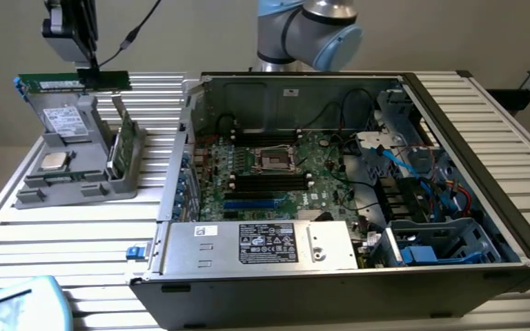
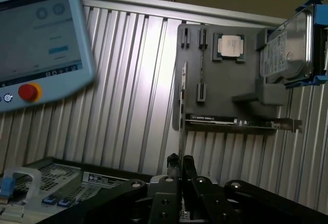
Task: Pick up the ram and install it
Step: 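Pick up the ram and move it above insertion slot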
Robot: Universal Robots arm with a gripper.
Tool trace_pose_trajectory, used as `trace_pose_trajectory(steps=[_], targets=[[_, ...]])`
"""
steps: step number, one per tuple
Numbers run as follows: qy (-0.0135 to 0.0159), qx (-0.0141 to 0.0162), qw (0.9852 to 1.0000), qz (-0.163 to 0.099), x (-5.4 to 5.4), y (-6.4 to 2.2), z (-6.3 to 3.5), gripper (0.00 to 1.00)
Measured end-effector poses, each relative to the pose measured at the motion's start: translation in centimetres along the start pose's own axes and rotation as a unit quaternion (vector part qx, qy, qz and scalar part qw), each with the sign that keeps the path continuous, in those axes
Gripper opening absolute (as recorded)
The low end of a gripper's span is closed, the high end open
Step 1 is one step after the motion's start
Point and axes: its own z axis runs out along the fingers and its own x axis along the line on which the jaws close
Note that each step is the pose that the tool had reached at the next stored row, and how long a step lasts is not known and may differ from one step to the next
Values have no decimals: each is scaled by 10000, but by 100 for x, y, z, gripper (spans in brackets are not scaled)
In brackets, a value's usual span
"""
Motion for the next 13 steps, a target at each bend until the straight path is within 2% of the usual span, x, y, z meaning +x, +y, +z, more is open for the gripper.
trace_pose_trajectory(steps=[6, 8, 13], targets=[[-17, 3, 10000, -2, 40, -215, -215, 14], [-32, 5, 10000, -4, 53, -297, -243, 14], [-45, 6, 10000, -6, 87, -519, -268, 14]])
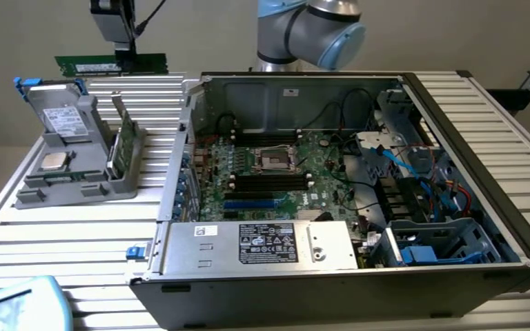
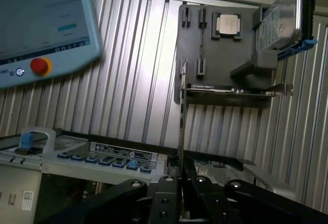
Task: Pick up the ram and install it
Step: 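Pick up the ram and move it above insertion slot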
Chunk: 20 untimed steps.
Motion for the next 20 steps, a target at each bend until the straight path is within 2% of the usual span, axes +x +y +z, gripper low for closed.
trace_pose_trajectory(steps=[13, 20], targets=[[-36, 6, 10000, -4, 89, -583, -64, 14], [-45, 7, 10000, -5, 137, -895, -98, 14]])
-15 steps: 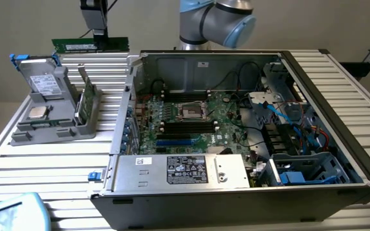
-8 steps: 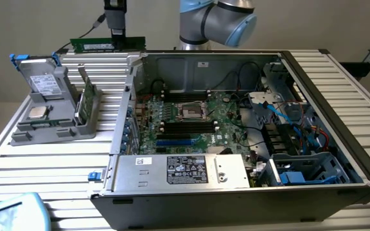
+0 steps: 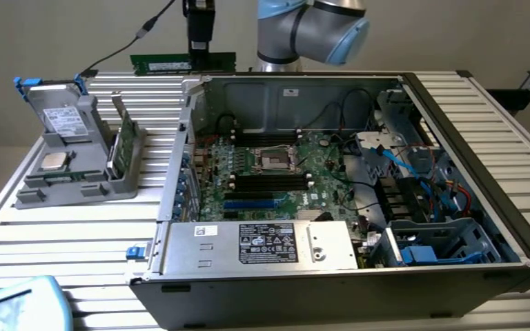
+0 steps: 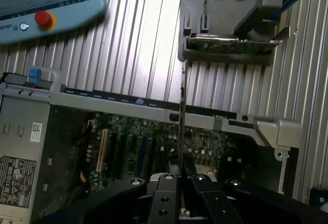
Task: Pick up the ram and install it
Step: 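Pick up the ram and move it above insertion slot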
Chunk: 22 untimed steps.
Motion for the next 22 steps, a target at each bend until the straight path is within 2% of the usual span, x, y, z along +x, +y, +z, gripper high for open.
trace_pose_trajectory(steps=[19, 22], targets=[[-1, -1, 10000, 0, 130, -848, -93, 14], [-2, 0, 10000, 7, 141, -917, -101, 14]])
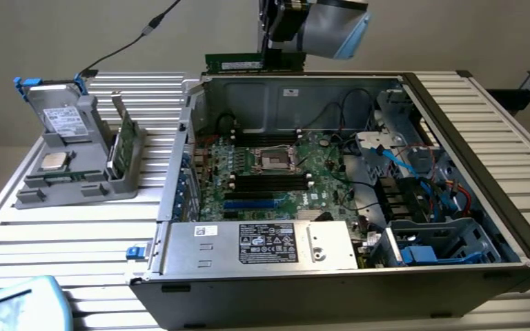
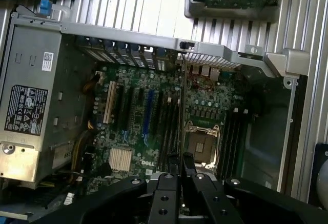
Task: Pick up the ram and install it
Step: 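Pick up the ram and move it above insertion slot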
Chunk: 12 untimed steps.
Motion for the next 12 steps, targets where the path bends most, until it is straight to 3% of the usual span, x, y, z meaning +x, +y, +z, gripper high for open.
trace_pose_trajectory(steps=[8, 12], targets=[[-28, 0, 9997, 251, 2, -49, 37, 14], [-32, 0, 9996, 288, 12, -131, 48, 14]])
